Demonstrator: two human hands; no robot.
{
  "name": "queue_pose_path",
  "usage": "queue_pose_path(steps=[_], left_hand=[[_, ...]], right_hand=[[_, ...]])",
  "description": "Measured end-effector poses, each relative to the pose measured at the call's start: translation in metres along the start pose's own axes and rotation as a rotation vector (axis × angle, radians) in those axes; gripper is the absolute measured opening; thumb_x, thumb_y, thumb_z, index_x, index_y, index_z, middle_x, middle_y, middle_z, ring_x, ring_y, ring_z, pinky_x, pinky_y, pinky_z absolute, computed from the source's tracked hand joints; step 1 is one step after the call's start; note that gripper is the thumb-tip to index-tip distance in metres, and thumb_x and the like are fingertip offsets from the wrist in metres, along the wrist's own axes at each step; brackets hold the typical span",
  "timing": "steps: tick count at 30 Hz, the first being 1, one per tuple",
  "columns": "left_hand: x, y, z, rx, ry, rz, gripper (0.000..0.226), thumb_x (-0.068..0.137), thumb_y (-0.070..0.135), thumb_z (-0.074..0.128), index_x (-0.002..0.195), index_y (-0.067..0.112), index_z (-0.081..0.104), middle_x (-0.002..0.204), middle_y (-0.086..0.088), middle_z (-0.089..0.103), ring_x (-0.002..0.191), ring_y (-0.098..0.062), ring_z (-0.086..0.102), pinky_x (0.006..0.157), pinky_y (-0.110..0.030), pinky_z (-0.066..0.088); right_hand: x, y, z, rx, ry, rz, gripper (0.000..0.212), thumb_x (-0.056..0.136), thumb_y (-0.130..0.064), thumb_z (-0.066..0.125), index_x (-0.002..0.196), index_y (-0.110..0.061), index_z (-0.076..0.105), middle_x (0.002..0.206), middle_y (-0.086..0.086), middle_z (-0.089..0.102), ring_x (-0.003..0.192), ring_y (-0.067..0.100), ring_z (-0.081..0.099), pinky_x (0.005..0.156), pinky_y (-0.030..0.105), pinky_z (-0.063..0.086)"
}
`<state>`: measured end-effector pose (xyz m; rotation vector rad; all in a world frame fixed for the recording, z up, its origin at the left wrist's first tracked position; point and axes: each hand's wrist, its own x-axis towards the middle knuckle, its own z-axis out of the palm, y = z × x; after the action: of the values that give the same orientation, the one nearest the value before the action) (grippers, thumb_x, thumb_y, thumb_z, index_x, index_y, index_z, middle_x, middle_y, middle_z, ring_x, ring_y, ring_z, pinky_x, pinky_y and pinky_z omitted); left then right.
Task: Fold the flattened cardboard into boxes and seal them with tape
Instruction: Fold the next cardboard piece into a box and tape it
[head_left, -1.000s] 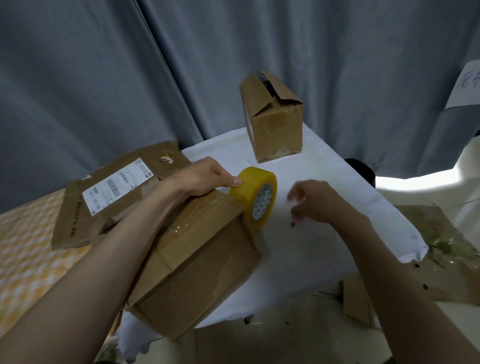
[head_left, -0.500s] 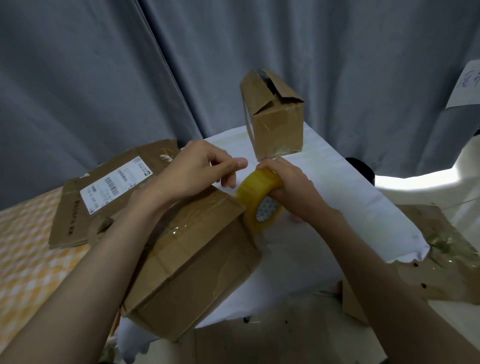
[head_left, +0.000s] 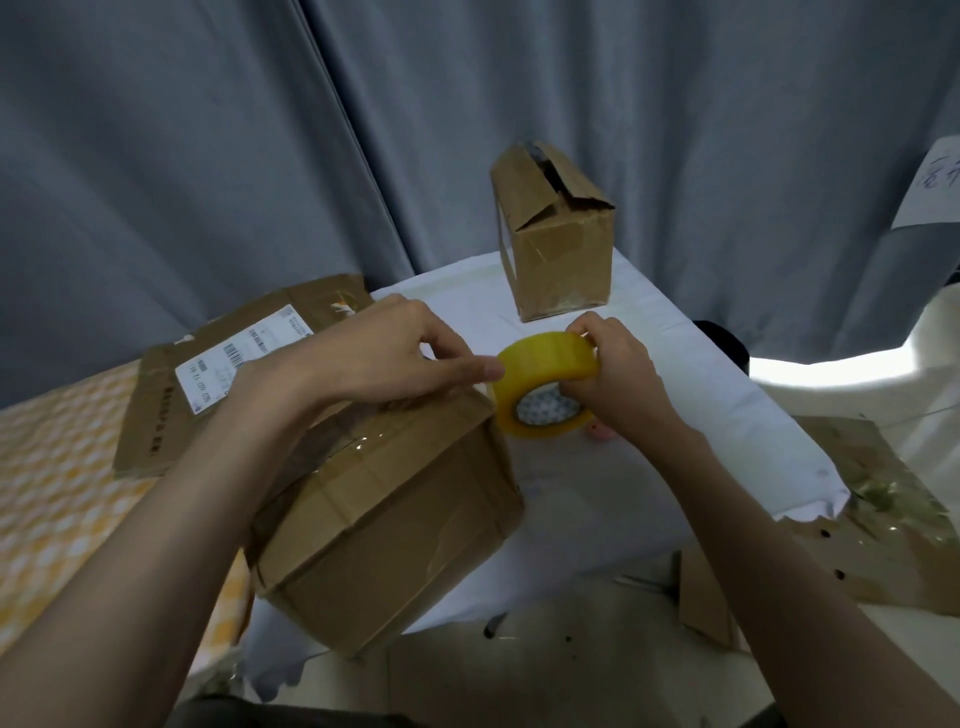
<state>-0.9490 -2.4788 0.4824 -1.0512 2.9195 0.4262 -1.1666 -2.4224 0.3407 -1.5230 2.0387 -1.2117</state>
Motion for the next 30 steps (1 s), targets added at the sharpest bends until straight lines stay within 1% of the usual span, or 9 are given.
queue_pose_path(steps=[2, 4, 6, 10, 15, 18, 22, 26, 30], left_hand=[[-0.012, -0.003, 0.003, 0.135, -0.032, -0.036, 0.089, 0.056, 0.104, 0.030, 0.114, 0.048, 0.069, 0.138, 0.024, 0.053, 0.125, -0.002, 0.050, 0.108, -0.035, 0.041], [-0.026, -0.004, 0.005, 0.204, -0.091, -0.117, 0.099, 0.052, 0.104, 0.035, 0.134, 0.051, 0.052, 0.154, 0.021, 0.031, 0.140, -0.008, 0.032, 0.116, -0.040, 0.030], [-0.034, -0.001, 0.008, 0.188, -0.109, -0.150, 0.099, 0.053, 0.099, 0.045, 0.139, 0.048, 0.046, 0.148, 0.018, 0.034, 0.137, -0.010, 0.034, 0.115, -0.041, 0.032], [-0.027, 0.009, -0.002, 0.190, -0.045, -0.080, 0.083, 0.055, 0.079, 0.054, 0.127, 0.039, 0.059, 0.125, 0.015, 0.053, 0.117, -0.011, 0.050, 0.103, -0.037, 0.044], [0.001, 0.007, -0.019, 0.207, -0.100, -0.030, 0.084, 0.054, 0.070, 0.062, 0.131, 0.040, 0.052, 0.134, 0.018, 0.040, 0.123, -0.010, 0.043, 0.106, -0.032, 0.039], [0.007, -0.002, 0.005, 0.219, -0.145, 0.022, 0.077, 0.072, 0.049, 0.074, 0.142, 0.034, 0.045, 0.155, 0.012, 0.028, 0.144, -0.014, 0.027, 0.117, -0.031, 0.025], [0.006, -0.013, 0.022, 0.166, -0.020, 0.050, 0.078, 0.080, 0.055, 0.069, 0.149, 0.035, 0.037, 0.163, 0.011, 0.019, 0.152, -0.009, 0.003, 0.124, -0.040, 0.001], [0.016, -0.003, 0.024, 0.114, 0.153, -0.009, 0.079, 0.078, 0.077, 0.053, 0.143, 0.031, 0.049, 0.154, 0.010, 0.040, 0.149, -0.009, 0.018, 0.123, -0.041, 0.002], [0.033, 0.017, 0.024, 0.118, 0.394, 0.021, 0.057, 0.086, 0.061, 0.063, 0.129, 0.025, 0.062, 0.126, 0.008, 0.063, 0.121, -0.012, 0.052, 0.100, -0.028, 0.032]], right_hand=[[-0.002, -0.001, -0.001, -0.004, -0.003, 0.015, 0.040, 0.073, -0.013, 0.073, 0.101, -0.028, 0.049, 0.102, -0.001, 0.052, 0.095, 0.024, 0.054, 0.080, 0.045, 0.051], [-0.004, -0.002, -0.001, -0.002, -0.012, 0.025, 0.041, 0.072, -0.014, 0.074, 0.101, -0.027, 0.048, 0.100, -0.002, 0.051, 0.095, 0.025, 0.055, 0.079, 0.046, 0.052], [-0.007, -0.003, -0.003, 0.010, -0.024, 0.056, 0.038, 0.073, -0.015, 0.072, 0.098, -0.027, 0.046, 0.095, -0.004, 0.053, 0.092, 0.025, 0.057, 0.076, 0.047, 0.054], [-0.012, -0.005, -0.006, -0.011, -0.047, 0.097, 0.040, 0.074, -0.018, 0.074, 0.098, -0.025, 0.042, 0.091, 0.000, 0.058, 0.087, 0.027, 0.058, 0.072, 0.043, 0.052], [-0.017, -0.010, -0.016, 0.030, -0.083, 0.126, 0.053, 0.073, -0.025, 0.083, 0.111, -0.026, 0.046, 0.104, 0.002, 0.058, 0.097, 0.026, 0.058, 0.084, 0.046, 0.053], [-0.019, -0.012, -0.025, 0.076, -0.119, 0.133, 0.053, 0.071, -0.021, 0.085, 0.116, -0.017, 0.056, 0.109, 0.003, 0.061, 0.102, 0.027, 0.061, 0.085, 0.042, 0.054], [-0.027, -0.018, -0.028, 0.383, -0.175, 0.255, 0.038, 0.075, -0.017, 0.082, 0.106, -0.014, 0.060, 0.103, 0.013, 0.060, 0.088, 0.029, 0.065, 0.066, 0.057, 0.058], [-0.031, -0.020, -0.027, 0.511, -0.157, 0.248, 0.037, 0.076, -0.021, 0.082, 0.102, -0.011, 0.057, 0.088, 0.013, 0.060, 0.069, 0.026, 0.062, 0.052, 0.043, 0.050], [-0.036, -0.025, -0.030, 0.529, -0.178, 0.200, 0.037, 0.078, -0.028, 0.083, 0.100, -0.017, 0.056, 0.093, 0.013, 0.058, 0.076, 0.030, 0.061, 0.052, 0.035, 0.048]])
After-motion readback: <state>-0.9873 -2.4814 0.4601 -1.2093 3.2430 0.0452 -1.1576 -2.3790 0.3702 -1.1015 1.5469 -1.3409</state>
